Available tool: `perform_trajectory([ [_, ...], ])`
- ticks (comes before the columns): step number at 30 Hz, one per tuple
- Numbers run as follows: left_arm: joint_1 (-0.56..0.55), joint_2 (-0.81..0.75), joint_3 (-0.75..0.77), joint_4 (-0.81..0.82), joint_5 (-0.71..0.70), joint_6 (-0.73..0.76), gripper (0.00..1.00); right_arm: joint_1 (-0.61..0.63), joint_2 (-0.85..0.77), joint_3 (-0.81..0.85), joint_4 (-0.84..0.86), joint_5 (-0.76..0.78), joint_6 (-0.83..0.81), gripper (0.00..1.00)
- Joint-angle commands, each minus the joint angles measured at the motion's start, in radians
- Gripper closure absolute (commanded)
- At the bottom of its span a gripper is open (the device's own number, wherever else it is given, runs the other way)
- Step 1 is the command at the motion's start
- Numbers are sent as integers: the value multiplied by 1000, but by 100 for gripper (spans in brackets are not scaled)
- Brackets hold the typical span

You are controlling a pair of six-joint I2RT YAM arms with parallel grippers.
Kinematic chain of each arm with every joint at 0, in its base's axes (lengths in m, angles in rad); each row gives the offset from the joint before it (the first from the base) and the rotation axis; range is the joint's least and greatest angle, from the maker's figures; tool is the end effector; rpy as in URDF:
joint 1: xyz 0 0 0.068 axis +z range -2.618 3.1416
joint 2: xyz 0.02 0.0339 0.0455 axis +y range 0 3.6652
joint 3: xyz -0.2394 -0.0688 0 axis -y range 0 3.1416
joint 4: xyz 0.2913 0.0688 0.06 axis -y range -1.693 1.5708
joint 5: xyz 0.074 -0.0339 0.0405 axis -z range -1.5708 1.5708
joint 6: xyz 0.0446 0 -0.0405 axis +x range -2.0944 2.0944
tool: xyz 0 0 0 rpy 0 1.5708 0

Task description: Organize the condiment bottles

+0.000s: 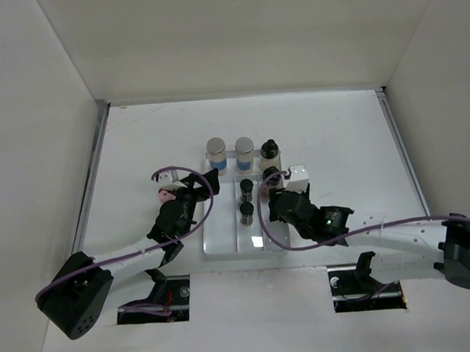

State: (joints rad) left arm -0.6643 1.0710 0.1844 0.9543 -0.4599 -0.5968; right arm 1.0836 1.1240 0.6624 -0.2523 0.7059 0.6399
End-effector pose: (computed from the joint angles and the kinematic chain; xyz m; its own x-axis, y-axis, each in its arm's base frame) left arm 0.2087 -0.1383 0.1435 -0.0705 -0.5844 -0.8084 0.1985 0.7860 -0.5855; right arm 0.1593 0.2389 0.1827 -0.5104 0.0073 -0.8599 -0.1723 0.9788 0.1106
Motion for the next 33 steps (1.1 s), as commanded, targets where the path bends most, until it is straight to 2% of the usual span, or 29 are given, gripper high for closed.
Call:
perform_trajectory([
  [1, -4, -6, 32, 44, -3, 17, 13, 22, 26, 75, 148, 41, -40, 44],
  [5, -2, -13, 43, 23, -9, 31, 13, 25, 92, 72, 232, 36, -121, 44],
  [8, -1, -3, 62, -6, -26, 40, 13, 23, 134, 57, 260, 47, -123, 43],
  [11, 1, -63, 108, -121, -23, 31, 13, 23, 174, 31, 300, 41, -132, 42],
  [13, 4, -101, 167, -237, -33, 28, 12, 23, 175, 19, 323, 47, -134, 35],
  [19, 53, -144, 331, -593, -95, 28, 11, 19, 80, -26, 369, 40, -178, 16],
  [22, 100, -192, 365, -751, -127, 20, 11, 3, 22, -46, 395, 21, -200, 1],
  [27, 148, -240, 395, -983, -238, 22, 13, 2, -91, -52, 404, 53, -227, 0],
  [33, 185, -260, 389, -1175, -290, 2, 18, -75, -208, -144, 559, 50, -273, 0],
])
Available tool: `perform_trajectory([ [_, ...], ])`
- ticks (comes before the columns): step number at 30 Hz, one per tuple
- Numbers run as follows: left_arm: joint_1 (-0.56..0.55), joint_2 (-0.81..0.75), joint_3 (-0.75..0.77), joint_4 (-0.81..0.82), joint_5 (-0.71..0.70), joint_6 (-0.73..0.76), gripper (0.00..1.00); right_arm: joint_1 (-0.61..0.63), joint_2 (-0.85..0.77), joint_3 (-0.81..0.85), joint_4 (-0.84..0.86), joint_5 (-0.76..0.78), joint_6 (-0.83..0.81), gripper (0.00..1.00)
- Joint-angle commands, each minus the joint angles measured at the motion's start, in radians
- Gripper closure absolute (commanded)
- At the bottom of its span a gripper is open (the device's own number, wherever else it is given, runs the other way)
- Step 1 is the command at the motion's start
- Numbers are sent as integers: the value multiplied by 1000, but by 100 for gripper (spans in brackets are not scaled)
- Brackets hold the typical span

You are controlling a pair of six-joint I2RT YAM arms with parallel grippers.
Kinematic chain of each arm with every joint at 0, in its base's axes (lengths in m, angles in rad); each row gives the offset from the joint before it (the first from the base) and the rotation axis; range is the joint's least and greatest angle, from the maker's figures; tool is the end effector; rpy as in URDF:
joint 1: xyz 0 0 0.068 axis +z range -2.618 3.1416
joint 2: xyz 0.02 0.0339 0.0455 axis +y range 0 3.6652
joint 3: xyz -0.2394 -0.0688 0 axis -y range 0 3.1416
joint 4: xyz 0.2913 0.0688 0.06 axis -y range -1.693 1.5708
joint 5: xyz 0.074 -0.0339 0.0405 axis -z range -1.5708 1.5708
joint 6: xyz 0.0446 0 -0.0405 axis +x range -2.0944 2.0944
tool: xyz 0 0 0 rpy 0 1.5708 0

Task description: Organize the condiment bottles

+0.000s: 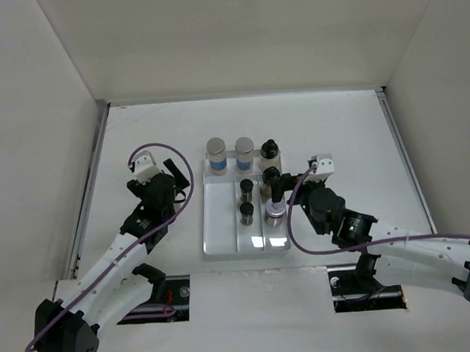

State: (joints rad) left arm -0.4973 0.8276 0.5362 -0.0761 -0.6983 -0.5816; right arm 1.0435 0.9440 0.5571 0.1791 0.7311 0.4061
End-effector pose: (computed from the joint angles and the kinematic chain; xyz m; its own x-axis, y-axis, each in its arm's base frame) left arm 0.2380 -0.0965 0.2247 -0.1749 -0.3838 -0.9067 -0.3088 0.8958 -0.3197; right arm 0.1651 0.2243 0.2309 -0.2196 0.2072 -0.9533 -0.2480 0.9332 0.2600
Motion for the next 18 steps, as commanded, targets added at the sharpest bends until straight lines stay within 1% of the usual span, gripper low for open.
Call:
perform_trajectory([
  [1, 21, -13, 39, -174, -52, -23, 18, -52, -31, -58, 144, 25, -38, 0],
  [5, 38, -2, 30, -200, -46, -34, 19, -78, -34, -103, 181, 19, -9, 0],
  [11, 58, 94, 56, -192, 8, -21, 20, -72, 30, -111, 224, -28, 7, 0],
  [16, 70, 136, 42, -183, 13, -26, 27, -72, 33, -118, 224, -35, 17, 0],
  [17, 82, 137, 15, -144, 17, -27, 34, -76, 26, -123, 224, -30, 20, 0],
  [18, 84, 139, 13, -140, 19, -27, 35, -78, 26, -123, 224, -30, 20, 0],
])
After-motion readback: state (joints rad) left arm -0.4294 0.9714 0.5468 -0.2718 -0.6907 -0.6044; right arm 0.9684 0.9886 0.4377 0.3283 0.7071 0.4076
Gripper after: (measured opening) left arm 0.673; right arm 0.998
